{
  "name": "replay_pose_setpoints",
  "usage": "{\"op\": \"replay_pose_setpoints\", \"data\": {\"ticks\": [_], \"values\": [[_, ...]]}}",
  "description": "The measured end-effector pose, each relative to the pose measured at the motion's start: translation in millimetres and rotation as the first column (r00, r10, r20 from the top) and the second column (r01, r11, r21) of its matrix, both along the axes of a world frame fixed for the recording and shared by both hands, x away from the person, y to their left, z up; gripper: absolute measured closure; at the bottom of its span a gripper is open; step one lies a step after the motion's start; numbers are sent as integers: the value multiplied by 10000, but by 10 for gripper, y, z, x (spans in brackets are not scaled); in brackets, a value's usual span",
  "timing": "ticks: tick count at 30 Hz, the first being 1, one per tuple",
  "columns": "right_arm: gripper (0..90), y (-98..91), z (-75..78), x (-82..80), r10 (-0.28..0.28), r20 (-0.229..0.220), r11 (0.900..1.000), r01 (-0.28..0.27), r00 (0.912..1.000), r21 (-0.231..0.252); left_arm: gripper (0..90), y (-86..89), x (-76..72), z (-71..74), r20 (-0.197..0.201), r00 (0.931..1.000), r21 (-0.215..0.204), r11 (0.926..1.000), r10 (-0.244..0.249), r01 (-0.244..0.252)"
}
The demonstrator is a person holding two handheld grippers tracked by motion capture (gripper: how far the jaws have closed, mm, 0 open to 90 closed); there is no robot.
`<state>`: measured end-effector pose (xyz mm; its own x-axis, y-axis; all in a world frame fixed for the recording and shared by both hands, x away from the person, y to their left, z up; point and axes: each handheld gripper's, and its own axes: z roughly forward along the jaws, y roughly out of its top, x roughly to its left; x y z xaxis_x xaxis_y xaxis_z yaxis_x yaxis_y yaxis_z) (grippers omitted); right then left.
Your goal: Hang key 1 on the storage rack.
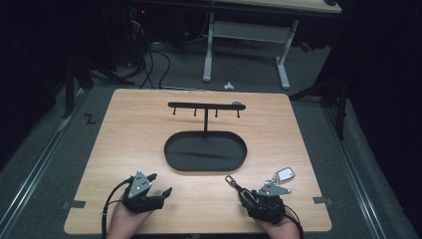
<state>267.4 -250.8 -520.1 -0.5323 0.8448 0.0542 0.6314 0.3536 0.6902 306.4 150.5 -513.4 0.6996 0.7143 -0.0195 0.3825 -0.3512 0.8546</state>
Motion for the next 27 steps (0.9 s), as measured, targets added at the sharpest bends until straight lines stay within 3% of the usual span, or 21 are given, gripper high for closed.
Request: {"op": "replay_pose_setpoints", "data": {"ticks": [6, 10, 15, 18, 19, 20, 21, 23, 27], "values": [[350, -21, 67, 9, 68, 218, 9986, -79, 9997, 518, 264, 2, 4, -4, -114, 9999, 13, 10000, 2, -1], [343, -73, 97, 51, 48, 3, 9946, -49, 10000, 1038, 266, 14, 9, 11, -95, 9999, -75, 10000, -35, 34], [358, -90, 147, 114, 32, -124, 9967, -22, 9999, 812, 267, 35, 8, 8, -7, 10000, -104, 9999, -1, 1], [361, -14, 222, 185, 22, -328, 10000, -20, 9995, 71, 266, 42, 12, 7, 4, 10000, -124, 9999, 9, -9], [361, -14, 222, 185, 22, -328, 10000, -20, 9995, 71, 266, 42, 12, 7, 4, 10000, -124, 9999, 9, -9], [363, 45, 275, 223, 135, -455, 9990, -154, 9989, -428, 266, 40, 14, 7, 7, 10000, -118, 9999, -14, 14], [363, 45, 275, 223, 135, -455, 9990, -154, 9989, -428, 266, 40, 14, 7, 7, 10000, -118, 9999, -14, 14], [366, 136, 359, 286, 153, -619, 9940, -218, 9980, -1068, 266, 39, 16, 4, 14, 10000, -134, 9999, -9, 9], [363, 248, 465, 348, 406, -539, 9833, -495, 9977, -1754, 267, 40, 14, 1, 25, 10000, -138, 9999, -14, 14]]}}
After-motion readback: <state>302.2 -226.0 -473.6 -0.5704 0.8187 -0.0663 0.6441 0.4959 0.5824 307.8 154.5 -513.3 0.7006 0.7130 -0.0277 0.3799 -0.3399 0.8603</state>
